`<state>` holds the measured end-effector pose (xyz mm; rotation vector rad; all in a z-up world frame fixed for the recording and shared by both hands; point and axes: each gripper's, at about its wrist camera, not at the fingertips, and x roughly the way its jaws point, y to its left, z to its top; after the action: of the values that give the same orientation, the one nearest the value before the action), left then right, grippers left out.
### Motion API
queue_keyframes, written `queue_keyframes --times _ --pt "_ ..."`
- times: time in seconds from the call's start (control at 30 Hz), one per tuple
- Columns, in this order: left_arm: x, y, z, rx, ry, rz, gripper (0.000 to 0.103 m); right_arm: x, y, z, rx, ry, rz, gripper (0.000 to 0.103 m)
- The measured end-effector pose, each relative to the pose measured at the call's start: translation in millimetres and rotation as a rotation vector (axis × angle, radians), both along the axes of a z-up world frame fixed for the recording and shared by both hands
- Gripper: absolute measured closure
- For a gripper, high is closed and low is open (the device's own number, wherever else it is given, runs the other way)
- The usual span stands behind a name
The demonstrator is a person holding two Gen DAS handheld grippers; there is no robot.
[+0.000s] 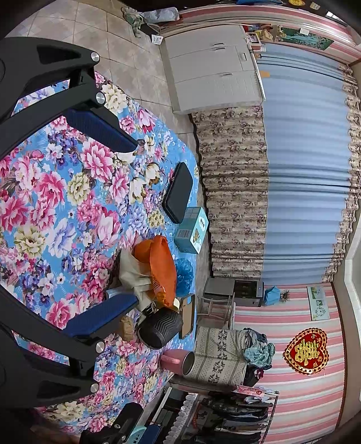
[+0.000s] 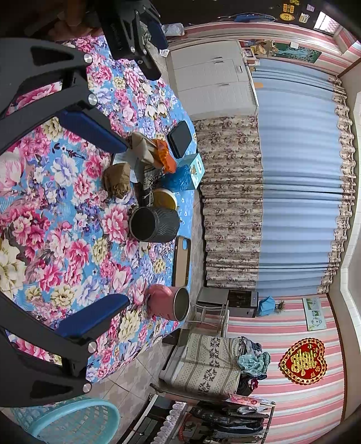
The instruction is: Collect trash
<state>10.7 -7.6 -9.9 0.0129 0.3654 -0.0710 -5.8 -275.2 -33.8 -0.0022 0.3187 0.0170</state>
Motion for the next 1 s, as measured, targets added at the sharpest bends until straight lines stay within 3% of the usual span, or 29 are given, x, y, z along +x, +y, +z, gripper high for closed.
queue_keyframes --times 1.0 --pt "-1.6 -3.6 -2.6 0.002 0.008 -0.006 0.005 0.2 2.8 -0.6 -0.007 0.002 0.005 0.004"
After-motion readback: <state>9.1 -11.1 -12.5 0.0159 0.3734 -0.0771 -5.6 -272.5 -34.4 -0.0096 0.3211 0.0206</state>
